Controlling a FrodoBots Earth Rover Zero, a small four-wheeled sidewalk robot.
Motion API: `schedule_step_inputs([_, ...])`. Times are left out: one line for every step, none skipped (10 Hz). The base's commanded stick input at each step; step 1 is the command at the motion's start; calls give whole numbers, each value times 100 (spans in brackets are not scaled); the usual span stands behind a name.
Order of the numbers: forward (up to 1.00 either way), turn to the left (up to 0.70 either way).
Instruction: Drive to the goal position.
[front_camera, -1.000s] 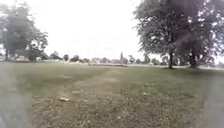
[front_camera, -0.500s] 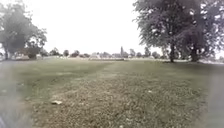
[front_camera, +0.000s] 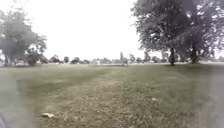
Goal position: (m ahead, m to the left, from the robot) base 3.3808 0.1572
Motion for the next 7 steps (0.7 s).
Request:
schedule_step_inputs([50,0])
schedule_step_inputs([50,0])
schedule_step_inputs([50,-3])
schedule_step_inputs([50,-40])
schedule_step_inputs([50,-10])
schedule_step_inputs([50,0])
schedule_step_inputs([50,0])
